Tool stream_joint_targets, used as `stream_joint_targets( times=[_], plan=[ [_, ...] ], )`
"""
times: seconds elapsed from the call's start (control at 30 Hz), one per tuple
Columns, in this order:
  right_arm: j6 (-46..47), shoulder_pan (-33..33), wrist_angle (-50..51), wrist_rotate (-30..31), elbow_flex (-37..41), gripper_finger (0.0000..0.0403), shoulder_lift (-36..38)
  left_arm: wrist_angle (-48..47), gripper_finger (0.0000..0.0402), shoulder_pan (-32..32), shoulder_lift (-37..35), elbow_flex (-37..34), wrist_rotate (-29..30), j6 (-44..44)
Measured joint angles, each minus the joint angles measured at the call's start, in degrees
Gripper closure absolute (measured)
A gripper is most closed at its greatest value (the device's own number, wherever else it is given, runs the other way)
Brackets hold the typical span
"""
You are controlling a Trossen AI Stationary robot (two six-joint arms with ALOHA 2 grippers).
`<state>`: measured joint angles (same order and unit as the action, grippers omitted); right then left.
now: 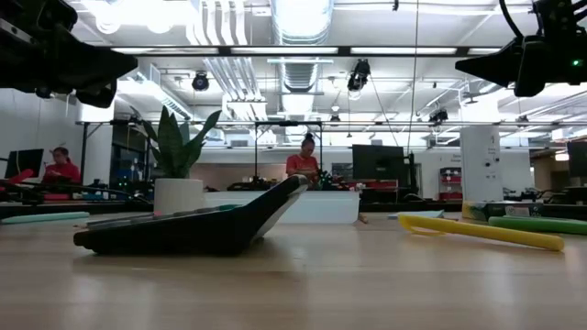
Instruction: Pack school essentials
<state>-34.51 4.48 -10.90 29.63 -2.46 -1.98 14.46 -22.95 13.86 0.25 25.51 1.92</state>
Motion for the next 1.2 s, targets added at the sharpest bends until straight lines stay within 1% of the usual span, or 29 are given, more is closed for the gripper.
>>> stream_joint_targets(
  times=[0.43, 0.47, 0.6, 0.67, 0.77, 0.83, 0.87, 0.93, 0.97, 1.0, 1.07, 1.13, 1.2],
  plan=[
    [0.0, 0.0, 0.0, 0.0, 0.0, 0.0394, 0.0, 0.0, 0.0402, 0.0, 0.0, 0.0, 0.0, 0.0],
    [-0.8, 0.0, -0.1, 0.0, 0.0, 0.0394, 0.0, 0.0, 0.0402, 0.0, 0.0, 0.0, 0.0, 0.0],
    [-11.7, 0.0, -0.4, 0.1, 0.0, 0.0394, 0.0, 0.0, 0.0402, 0.0, 0.0, 0.0, 0.0, 0.0],
    [-13.8, 0.0, -0.1, 0.1, 0.0, 0.0394, 0.0, 0.0, 0.0402, 0.0, 0.0, 0.0, 0.0, 0.0],
    [-12.5, 0.0, 0.0, 0.1, 0.0, 0.0394, 0.0, 0.0, 0.0402, 0.0, 0.0, 0.0, 0.0, 0.0],
    [-9.7, 0.0, 0.0, 0.1, 0.0, 0.0394, 0.0, 0.0, 0.0402, 0.0, 0.0, 0.0, 0.0, 0.0],
    [-8.2, 0.0, 0.0, 0.1, 0.0, 0.0394, 0.0, 0.0, 0.0402, 0.0, 0.0, 0.0, 0.0, 0.4],
    [-4.4, 0.0, 0.0, 0.0, 0.0, 0.0394, 0.0, 0.0, 0.0402, 0.0, 0.0, 0.0, 0.3, 4.2],
    [-1.5, 0.0, 0.0, 0.0, 0.0, 0.0394, 0.0, 0.0, 0.0402, 0.0, 0.0, 0.0, 0.4, 7.3],
    [3.9, 0.0, 0.0, -0.1, 0.0, 0.0394, 0.0, 0.0, 0.0402, 0.0, 0.0, 0.0, 0.4, 10.3],
    [21.2, 0.0, 0.1, -0.1, 0.0, 0.0394, 0.0, 1.6, 0.0402, 0.0, 0.1, 0.0, 0.4, 12.6],
    [38.7, 0.0, -0.1, -0.1, 0.0, 0.0394, 0.0, 5.2, 0.0402, 0.0, 0.4, 0.0, 0.4, 11.1],
    [51.9, 0.0, 0.4, -0.1, 0.0, 0.0394, 0.0, 8.5, 0.0402, 0.0, 0.5, 0.0, 0.4, 10.1]
  ],
)
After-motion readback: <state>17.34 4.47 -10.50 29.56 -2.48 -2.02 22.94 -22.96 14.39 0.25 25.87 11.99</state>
